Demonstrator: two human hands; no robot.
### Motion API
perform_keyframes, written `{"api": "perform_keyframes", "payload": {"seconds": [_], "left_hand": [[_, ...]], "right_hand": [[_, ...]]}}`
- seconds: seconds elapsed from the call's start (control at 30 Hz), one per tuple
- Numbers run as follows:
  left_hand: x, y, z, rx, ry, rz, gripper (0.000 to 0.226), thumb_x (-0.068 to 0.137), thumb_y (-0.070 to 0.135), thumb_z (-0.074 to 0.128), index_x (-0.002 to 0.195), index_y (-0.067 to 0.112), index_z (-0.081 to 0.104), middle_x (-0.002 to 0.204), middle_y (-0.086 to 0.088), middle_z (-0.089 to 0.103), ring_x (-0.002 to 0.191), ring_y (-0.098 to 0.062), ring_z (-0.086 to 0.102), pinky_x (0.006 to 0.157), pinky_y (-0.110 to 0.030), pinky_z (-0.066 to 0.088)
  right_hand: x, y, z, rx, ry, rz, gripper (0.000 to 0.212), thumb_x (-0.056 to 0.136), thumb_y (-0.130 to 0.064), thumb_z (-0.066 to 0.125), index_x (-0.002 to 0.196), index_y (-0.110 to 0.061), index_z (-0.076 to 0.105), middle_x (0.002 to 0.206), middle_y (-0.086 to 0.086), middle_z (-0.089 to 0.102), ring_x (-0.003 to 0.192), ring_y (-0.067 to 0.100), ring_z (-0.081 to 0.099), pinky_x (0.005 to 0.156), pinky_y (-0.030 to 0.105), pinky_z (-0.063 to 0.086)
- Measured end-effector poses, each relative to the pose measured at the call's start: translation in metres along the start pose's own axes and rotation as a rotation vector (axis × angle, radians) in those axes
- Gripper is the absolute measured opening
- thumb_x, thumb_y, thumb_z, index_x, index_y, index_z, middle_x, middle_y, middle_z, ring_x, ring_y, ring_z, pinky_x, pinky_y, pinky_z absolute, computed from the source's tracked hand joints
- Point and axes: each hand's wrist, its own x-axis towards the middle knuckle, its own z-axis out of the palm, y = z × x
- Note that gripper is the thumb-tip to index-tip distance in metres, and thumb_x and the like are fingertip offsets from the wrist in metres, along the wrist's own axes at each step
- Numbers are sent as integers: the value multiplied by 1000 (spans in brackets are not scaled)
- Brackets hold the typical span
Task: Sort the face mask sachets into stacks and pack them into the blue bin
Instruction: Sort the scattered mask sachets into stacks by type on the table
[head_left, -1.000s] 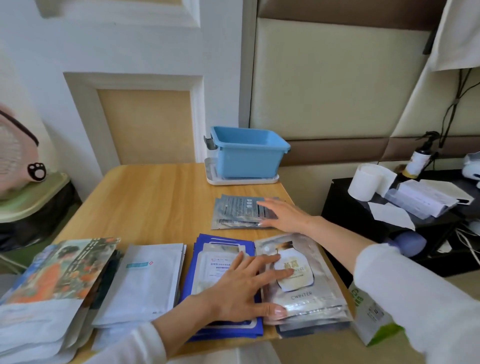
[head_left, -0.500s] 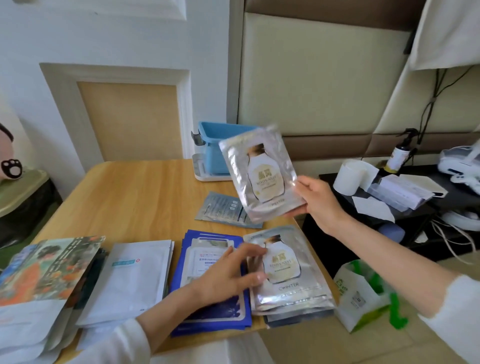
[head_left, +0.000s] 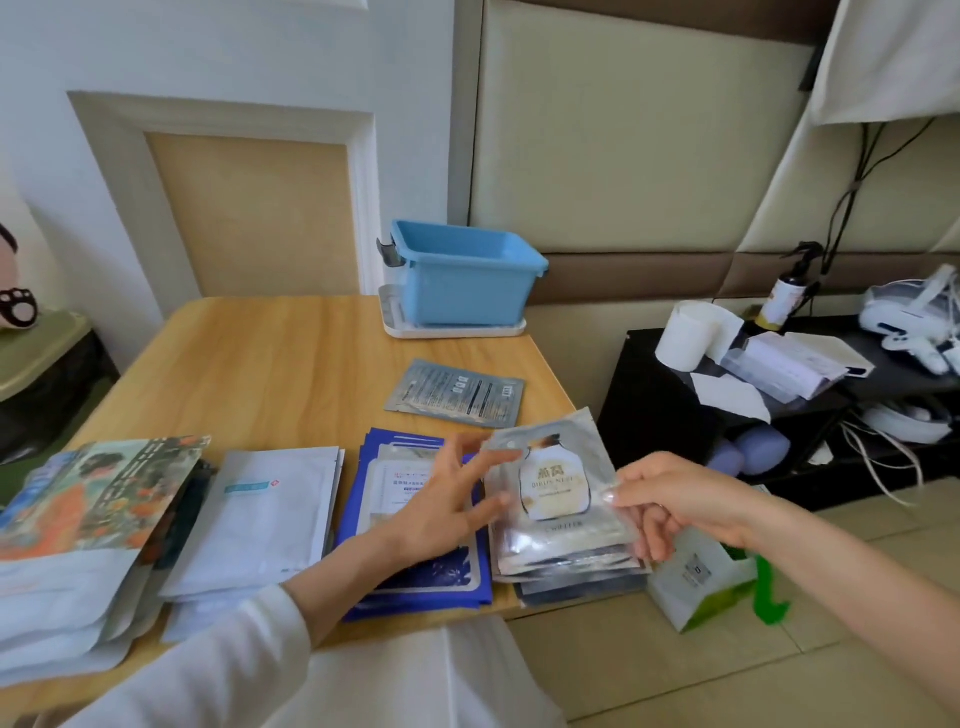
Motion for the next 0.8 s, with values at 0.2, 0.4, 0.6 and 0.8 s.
{"api": "perform_keyframes", "payload": {"seconds": [0.2, 0.4, 0.6, 0.8], "left_hand": [[2, -4, 5, 210, -93, 90, 55, 86, 52, 54, 138, 37, 41, 148, 11, 31, 136, -8, 28, 114, -39, 25], [0, 1, 3, 230, -111, 77, 55, 88, 46, 57, 139, 33, 41, 149, 8, 31, 136, -9, 29, 114, -36, 23], [0, 3, 2, 216, -131, 73, 56, 88, 45, 58, 140, 32, 41, 151, 9, 29, 136, -7, 26, 115, -32, 19], [0, 3, 1, 233, -127, 95, 56, 89, 44, 57, 141, 34, 39, 152, 10, 28, 137, -6, 24, 114, -26, 16]], "right_hand": [[21, -36, -16, -761, 480, -71, 28, 91, -39, 56, 78, -15, 62, 52, -3, 62, 47, 10, 59, 58, 27, 51], [134, -70, 19, -807, 389, -404, 49, 88, -43, 60, 131, -22, 50, 138, 1, 51, 124, 19, 48, 102, 38, 41], [191, -67, 33, -1153, 301, -457, 45, 94, -31, 46, 136, -16, 39, 139, 11, 49, 118, 30, 53, 94, 39, 44], [179, -78, 19, -1139, 360, -538, 23, 98, -13, 37, 111, -9, 56, 91, 10, 61, 71, 22, 54, 58, 31, 41]]}}
